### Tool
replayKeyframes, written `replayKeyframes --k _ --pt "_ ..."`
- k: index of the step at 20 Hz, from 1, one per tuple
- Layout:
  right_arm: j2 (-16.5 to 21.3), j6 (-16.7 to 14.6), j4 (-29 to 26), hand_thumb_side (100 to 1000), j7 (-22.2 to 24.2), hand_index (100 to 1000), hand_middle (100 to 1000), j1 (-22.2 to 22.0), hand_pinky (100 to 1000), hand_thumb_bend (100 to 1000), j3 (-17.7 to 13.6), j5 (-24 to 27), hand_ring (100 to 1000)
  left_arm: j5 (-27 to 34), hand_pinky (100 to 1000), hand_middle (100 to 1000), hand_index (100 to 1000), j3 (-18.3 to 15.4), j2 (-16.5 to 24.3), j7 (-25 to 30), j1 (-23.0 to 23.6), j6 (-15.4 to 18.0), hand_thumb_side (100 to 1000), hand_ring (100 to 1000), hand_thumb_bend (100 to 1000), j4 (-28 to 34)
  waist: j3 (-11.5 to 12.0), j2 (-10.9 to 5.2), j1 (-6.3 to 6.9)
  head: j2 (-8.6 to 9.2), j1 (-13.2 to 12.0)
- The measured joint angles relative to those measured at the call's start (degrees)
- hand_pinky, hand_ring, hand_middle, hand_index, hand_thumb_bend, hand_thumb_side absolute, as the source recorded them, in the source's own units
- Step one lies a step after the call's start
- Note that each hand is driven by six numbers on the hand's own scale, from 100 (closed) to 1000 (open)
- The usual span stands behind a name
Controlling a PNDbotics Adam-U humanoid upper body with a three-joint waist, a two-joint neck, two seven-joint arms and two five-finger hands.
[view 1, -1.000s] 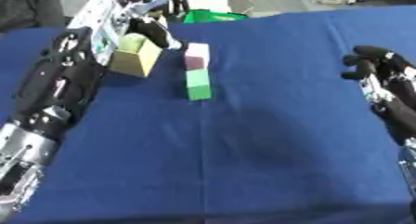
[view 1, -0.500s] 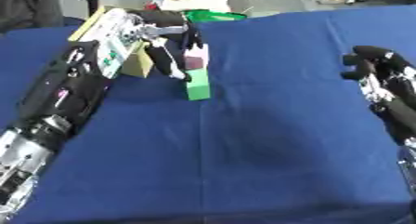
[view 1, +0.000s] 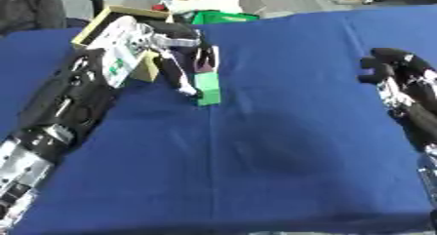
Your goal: Pick up objects on the table and place them in the box.
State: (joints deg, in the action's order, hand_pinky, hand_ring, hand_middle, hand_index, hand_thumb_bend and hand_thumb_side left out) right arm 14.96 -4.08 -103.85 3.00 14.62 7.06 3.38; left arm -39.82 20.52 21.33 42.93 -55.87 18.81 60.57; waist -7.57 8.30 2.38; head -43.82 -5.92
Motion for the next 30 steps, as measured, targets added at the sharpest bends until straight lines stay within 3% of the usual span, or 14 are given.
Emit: replayKeyframes --k 6,17,30 --pt "0.0 0.0 0.0 430 0.0 796 634 0.0 739 100 0.0 0.0 839 -0.7 664 590 791 0.1 0.0 -0.7 0.6 -1.2 330 569 527 -0.3 0.0 -0.01 0.01 0.00 0.0" --pt "0.0 0.0 0.0 431 0.0 795 633 0.0 738 100 0.0 0.0 838 -3.6 678 667 817 0.1 -0.9 -7.0 1.4 -4.9 336 624 551 -1.8 0.0 -0.01 0.06 0.00 0.0" --pt "0.0 0.0 0.0 432 0.0 795 633 0.0 739 100 0.0 0.0 838 -6.2 688 673 819 0.1 -2.7 -11.3 1.5 -6.4 314 627 534 -3.2 -0.4 0.00 0.19 0.00 0.0"
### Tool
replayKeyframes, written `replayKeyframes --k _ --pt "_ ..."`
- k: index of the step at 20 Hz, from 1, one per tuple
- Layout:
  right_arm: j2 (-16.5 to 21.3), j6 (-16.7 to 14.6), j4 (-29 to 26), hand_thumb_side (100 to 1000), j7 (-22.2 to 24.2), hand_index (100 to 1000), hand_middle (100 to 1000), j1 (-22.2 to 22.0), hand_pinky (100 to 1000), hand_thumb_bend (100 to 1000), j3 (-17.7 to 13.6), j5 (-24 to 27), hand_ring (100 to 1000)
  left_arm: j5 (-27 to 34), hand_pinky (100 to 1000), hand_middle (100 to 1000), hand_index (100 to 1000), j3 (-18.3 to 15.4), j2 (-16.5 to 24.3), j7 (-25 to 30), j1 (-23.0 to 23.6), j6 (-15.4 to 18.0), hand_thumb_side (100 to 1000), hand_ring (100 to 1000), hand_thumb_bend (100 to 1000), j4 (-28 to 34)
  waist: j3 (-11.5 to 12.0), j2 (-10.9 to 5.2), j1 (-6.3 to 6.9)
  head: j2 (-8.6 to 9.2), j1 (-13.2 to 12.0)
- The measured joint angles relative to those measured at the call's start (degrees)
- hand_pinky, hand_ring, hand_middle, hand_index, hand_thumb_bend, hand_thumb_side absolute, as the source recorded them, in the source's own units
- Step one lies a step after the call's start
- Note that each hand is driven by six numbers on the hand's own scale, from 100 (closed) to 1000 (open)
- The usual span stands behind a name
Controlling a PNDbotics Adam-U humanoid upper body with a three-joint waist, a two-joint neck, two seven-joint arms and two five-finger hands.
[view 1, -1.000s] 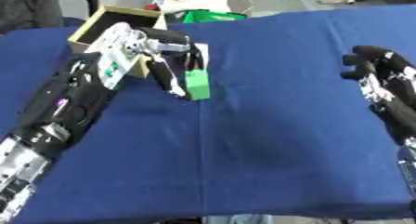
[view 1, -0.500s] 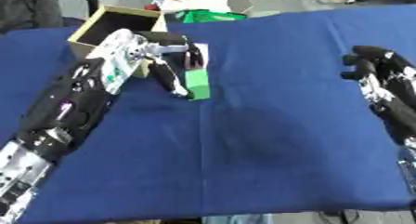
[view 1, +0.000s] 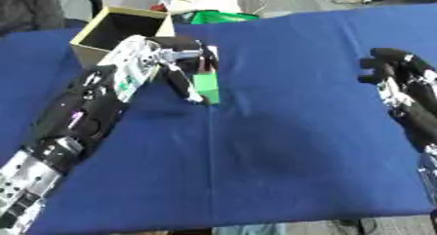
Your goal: Pick up objects on the table and place them in the box.
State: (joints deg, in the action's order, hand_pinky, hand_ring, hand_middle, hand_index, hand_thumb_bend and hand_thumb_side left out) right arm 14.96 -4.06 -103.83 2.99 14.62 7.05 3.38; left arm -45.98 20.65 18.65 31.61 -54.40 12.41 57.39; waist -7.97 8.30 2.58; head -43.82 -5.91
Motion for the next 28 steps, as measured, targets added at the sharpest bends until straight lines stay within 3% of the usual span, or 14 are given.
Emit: replayKeyframes --k 6,15,28 --pt "0.0 0.0 0.0 432 0.0 795 633 0.0 739 100 0.0 0.0 838 -2.0 688 673 818 0.0 -0.5 -3.1 0.1 -1.0 313 627 530 -0.9 -0.1 0.01 0.12 0.00 0.0" --pt "0.0 0.0 0.0 432 0.0 795 633 0.0 740 100 0.0 0.0 838 -2.8 670 637 802 0.0 -1.5 -3.5 0.5 -1.0 295 602 498 -2.2 -0.1 0.14 0.11 0.00 0.0" --pt "0.0 0.0 0.0 432 0.0 795 633 0.1 740 100 0.0 0.0 837 -3.1 576 494 730 0.0 -2.0 -4.7 0.9 -0.4 176 482 370 -2.9 -0.2 0.15 -0.08 0.00 0.0"
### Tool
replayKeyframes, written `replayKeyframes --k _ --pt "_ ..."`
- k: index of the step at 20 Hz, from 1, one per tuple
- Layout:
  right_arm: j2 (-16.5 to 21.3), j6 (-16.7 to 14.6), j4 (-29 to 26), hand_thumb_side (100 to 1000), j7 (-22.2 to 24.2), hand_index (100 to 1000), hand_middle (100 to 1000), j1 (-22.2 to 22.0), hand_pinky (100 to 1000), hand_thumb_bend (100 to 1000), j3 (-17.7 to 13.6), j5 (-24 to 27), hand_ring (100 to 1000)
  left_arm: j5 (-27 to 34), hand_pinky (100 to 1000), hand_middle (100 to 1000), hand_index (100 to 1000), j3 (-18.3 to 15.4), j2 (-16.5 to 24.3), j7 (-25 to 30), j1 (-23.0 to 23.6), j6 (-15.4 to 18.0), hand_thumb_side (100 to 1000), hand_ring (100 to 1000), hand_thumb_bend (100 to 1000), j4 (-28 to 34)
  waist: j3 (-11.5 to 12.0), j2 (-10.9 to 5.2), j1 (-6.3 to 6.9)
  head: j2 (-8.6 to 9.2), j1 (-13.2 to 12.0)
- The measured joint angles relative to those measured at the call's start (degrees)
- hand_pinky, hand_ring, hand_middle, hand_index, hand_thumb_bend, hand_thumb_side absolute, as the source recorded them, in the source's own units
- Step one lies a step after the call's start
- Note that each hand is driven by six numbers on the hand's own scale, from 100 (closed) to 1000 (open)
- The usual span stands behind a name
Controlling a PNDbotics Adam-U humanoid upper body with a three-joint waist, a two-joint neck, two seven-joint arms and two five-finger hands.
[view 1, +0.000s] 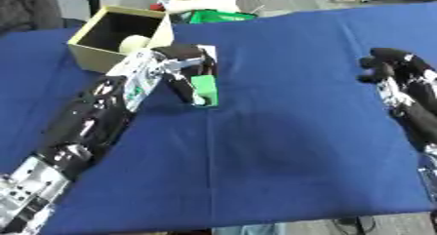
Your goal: Pick up objects on the table and place them in the box.
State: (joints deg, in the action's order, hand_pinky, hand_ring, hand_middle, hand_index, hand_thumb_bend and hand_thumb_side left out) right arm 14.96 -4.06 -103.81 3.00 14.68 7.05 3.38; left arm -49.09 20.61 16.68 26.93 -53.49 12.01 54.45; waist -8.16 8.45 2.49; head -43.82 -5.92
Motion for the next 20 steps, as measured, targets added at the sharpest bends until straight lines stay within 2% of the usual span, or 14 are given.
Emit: replayKeyframes --k 7,12,16,20 --pt "0.0 0.0 0.0 432 0.0 795 633 0.0 740 100 0.0 0.0 837 -0.3 555 469 714 -0.4 0.4 -1.4 0.0 -0.4 165 460 359 1.0 0.0 -0.01 -0.01 0.00 0.0" --pt "0.0 0.0 0.0 433 0.0 795 632 0.0 739 100 0.0 0.0 837 0.8 567 466 714 -1.2 3.3 -1.3 -0.8 -0.9 163 457 364 5.5 0.1 -0.09 0.06 0.00 0.0" --pt "0.0 0.0 0.3 433 0.0 795 632 0.0 739 100 0.0 0.0 837 0.9 569 469 715 -3.4 5.9 -2.0 -1.5 -3.1 151 461 371 8.4 0.3 -0.38 0.13 0.00 0.1" --pt "0.0 0.0 0.3 433 0.0 795 632 -0.1 739 100 0.0 0.0 837 -2.5 565 468 717 -7.3 7.1 -4.8 -1.8 -6.8 141 461 376 7.8 0.5 -0.43 0.15 0.00 0.2"
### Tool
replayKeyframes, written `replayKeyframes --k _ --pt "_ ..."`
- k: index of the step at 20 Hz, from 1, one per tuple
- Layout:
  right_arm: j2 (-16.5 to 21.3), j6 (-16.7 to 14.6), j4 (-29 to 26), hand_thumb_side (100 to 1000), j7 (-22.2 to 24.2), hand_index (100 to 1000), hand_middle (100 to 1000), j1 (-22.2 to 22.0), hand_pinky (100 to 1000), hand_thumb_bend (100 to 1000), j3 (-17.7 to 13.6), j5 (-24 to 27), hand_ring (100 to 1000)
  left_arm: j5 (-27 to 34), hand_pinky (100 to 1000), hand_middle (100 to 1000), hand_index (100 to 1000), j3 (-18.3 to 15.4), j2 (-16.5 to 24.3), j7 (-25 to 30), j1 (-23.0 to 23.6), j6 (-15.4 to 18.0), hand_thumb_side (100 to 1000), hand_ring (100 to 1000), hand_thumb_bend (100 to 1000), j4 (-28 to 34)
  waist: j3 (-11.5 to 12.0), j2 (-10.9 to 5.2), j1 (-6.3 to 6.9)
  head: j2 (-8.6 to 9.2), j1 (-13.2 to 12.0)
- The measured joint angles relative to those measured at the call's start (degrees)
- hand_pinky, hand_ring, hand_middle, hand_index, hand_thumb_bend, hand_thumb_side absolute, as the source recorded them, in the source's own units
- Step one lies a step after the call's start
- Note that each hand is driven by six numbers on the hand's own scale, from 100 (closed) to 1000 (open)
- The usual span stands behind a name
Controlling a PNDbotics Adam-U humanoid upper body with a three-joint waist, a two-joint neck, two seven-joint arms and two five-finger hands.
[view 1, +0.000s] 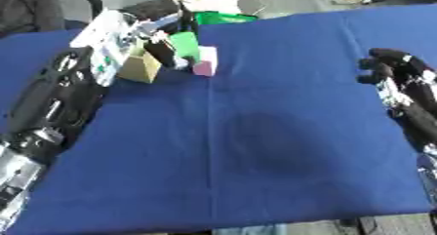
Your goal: Pick up objects on the table and place them in the box.
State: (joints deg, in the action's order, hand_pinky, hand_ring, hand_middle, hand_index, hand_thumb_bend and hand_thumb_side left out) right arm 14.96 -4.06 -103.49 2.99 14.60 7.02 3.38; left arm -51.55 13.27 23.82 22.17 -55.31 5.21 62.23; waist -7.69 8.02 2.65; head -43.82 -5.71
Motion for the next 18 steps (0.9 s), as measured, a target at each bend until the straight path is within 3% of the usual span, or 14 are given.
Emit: replayKeyframes --k 8,14,18 --pt "0.0 0.0 0.0 433 0.0 795 631 0.0 739 100 0.0 0.0 837 -9.3 564 485 730 -8.8 -0.8 -8.4 -2.3 -8.2 141 472 380 -9.2 0.2 -0.23 -0.06 0.00 0.3" --pt "0.0 0.0 0.1 434 0.0 795 631 0.0 739 100 0.0 0.0 837 -13.0 557 500 738 -13.1 -1.9 -13.2 -3.3 -12.7 141 481 370 -16.5 -0.1 -0.24 -0.08 0.00 0.3" --pt "0.0 0.0 0.2 434 0.0 795 631 -0.1 739 100 0.0 0.0 837 -14.0 590 547 769 -14.4 -2.4 -16.0 -3.4 -15.1 201 521 445 -20.0 -0.1 -0.21 -0.08 0.00 0.3"
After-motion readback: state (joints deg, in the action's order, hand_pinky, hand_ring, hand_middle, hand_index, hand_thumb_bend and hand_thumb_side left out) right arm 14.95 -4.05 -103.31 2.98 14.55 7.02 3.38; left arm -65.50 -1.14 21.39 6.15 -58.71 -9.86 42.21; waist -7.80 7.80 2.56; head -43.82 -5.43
